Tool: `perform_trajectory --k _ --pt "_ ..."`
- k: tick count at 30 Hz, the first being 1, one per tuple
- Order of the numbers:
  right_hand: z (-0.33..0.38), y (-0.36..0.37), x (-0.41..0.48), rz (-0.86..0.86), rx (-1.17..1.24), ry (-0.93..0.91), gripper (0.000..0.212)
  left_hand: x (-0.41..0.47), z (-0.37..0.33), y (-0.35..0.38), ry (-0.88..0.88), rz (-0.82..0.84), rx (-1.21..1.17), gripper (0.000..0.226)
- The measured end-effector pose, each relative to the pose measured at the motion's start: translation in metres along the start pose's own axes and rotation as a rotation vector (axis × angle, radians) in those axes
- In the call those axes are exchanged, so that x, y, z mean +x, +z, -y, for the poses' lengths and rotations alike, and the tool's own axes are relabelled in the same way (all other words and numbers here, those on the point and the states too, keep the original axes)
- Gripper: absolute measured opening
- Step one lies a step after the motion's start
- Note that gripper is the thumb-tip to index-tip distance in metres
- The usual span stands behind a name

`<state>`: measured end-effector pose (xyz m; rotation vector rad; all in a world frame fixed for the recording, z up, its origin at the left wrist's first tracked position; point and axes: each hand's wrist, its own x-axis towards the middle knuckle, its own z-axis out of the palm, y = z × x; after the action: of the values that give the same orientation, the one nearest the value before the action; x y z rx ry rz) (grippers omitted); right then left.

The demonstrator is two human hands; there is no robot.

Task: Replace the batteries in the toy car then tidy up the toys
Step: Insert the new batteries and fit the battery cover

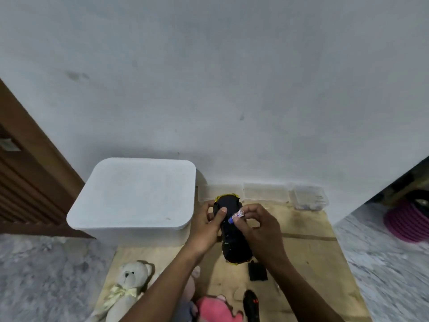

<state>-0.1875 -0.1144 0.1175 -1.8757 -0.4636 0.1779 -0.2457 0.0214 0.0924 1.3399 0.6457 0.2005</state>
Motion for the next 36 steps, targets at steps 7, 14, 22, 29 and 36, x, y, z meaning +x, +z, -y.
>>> perform_trajectory --k 7,14,22,29,36 --pt "0.008 0.008 -0.001 -0.098 -0.133 -0.041 0.024 -0.008 -0.012 -0.011 0.050 0.003 -0.034 0.022" --pt "0.005 0.011 0.001 -0.134 -0.289 -0.136 0.016 -0.009 -0.021 -0.020 0.101 0.018 0.006 0.026" --pt "0.002 0.016 0.000 -0.072 -0.486 -0.235 0.017 -0.012 -0.021 -0.023 0.121 -0.006 0.042 0.025" --pt "0.002 0.017 0.006 -0.049 -0.514 -0.267 0.024 -0.009 -0.026 -0.024 0.118 -0.006 0.040 0.026" --pt "0.006 0.019 0.018 -0.039 -0.449 -0.289 0.027 -0.004 -0.033 -0.026 0.120 0.001 0.028 0.019"
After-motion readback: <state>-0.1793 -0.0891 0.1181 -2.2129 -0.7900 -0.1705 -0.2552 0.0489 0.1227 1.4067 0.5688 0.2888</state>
